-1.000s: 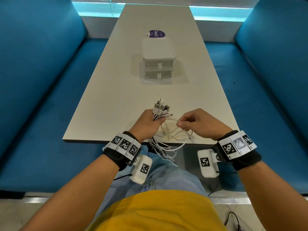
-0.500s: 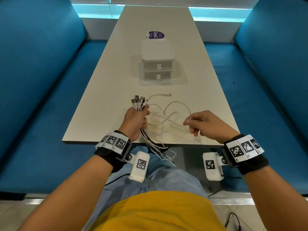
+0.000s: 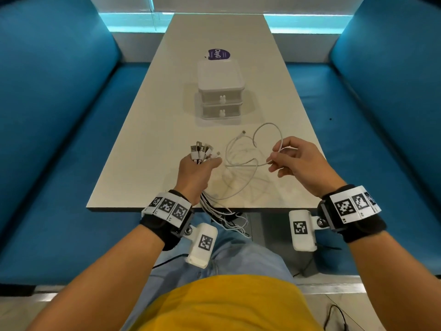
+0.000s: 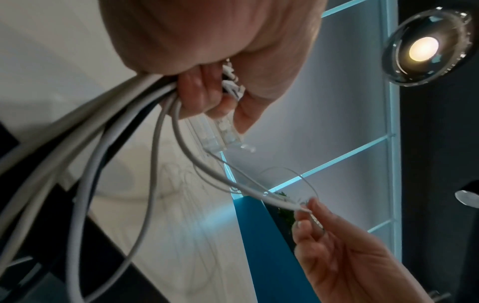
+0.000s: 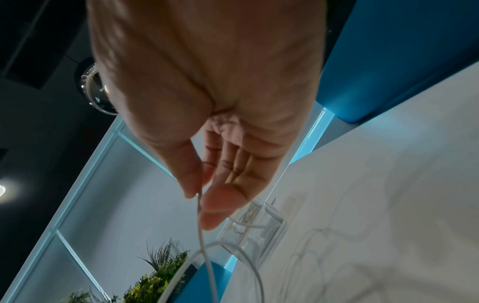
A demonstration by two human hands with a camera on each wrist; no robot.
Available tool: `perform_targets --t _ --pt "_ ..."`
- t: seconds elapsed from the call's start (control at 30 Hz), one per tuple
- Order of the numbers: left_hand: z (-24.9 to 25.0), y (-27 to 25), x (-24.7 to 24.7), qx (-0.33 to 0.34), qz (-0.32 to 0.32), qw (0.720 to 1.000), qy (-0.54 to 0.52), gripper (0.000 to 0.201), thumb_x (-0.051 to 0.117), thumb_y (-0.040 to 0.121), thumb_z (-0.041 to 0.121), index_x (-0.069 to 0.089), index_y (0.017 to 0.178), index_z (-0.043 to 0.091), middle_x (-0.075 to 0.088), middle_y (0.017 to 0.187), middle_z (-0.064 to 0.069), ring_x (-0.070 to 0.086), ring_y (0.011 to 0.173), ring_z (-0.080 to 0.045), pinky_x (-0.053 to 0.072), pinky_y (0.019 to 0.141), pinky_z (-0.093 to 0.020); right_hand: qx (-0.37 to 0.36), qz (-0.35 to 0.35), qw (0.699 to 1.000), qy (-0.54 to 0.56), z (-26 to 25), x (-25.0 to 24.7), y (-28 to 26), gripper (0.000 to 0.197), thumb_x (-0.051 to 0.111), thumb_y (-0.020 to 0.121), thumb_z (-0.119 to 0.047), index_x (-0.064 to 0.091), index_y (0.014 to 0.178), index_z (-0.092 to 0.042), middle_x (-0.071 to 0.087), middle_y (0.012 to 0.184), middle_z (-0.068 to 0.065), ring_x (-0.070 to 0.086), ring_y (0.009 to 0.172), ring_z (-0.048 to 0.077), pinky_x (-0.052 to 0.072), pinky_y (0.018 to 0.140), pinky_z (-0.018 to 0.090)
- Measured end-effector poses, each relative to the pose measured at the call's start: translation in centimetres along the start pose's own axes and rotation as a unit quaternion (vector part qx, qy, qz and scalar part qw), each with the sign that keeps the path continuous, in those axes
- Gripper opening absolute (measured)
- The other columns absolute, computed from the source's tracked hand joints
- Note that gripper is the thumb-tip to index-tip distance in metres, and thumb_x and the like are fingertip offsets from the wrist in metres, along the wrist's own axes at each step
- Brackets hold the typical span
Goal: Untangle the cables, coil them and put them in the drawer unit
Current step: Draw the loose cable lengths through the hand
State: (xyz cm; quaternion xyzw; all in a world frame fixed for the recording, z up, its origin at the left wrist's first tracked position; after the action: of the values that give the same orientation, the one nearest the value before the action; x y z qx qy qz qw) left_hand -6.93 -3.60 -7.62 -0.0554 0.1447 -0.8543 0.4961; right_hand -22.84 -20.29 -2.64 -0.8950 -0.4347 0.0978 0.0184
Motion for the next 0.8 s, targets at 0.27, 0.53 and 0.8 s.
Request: perform_targets --t 0.27,0.53,0.8 --pt "1.8 -4.3 7.2 0.148 -0.201 0.954 0.169 0.026 0.086 0.064 0.035 0.07 0.08 0.023 0.073 0.076 0.009 0.068 0.075 -0.006 0.052 0.071 -0.023 -0.036 0.002 0.999 -0.007 -0.6 -1.3 -2.3 0.006 0.061 0.09 -0.001 0.059 0.091 -0.007 0.069 0.082 0.018 0.068 0.067 0.022 0.056 0.06 0.027" --pt "3.4 -6.5 12.6 0.09 -0.29 0.942 0.143 0.014 0.072 0.079 0.005 0.071 0.081 0.018 0.065 0.069 0.008 0.049 0.046 0.002 0.034 0.047 -0.015 -0.028 0.166 0.984 -0.051 3.4 -10.5 -6.1 0.018 0.05 0.095 0.001 0.06 0.095 -0.014 0.06 0.071 0.004 0.06 0.058 0.007 0.051 0.058 0.019" --pt "8.9 -10.3 17.3 0.126 -0.423 0.886 0.141 0.011 0.064 0.089 0.013 0.073 0.083 0.011 0.051 0.063 -0.004 0.028 0.047 -0.009 0.017 0.044 -0.023 0.176 0.28 0.929 -0.164 21.0 -19.5 -12.4 0.024 0.052 0.087 0.008 0.07 0.1 -0.001 0.064 0.077 0.015 0.06 0.058 0.012 0.047 0.055 0.013"
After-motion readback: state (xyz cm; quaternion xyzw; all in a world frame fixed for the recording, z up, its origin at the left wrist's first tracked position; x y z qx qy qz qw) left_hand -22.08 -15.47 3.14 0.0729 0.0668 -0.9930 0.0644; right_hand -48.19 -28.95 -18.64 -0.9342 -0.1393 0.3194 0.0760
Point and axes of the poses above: each hand's wrist, its own y-axis towards the middle knuckle, its own x-axis out of the palm, z = x × y, the point moved 5 cm from there along y, towards the middle knuckle
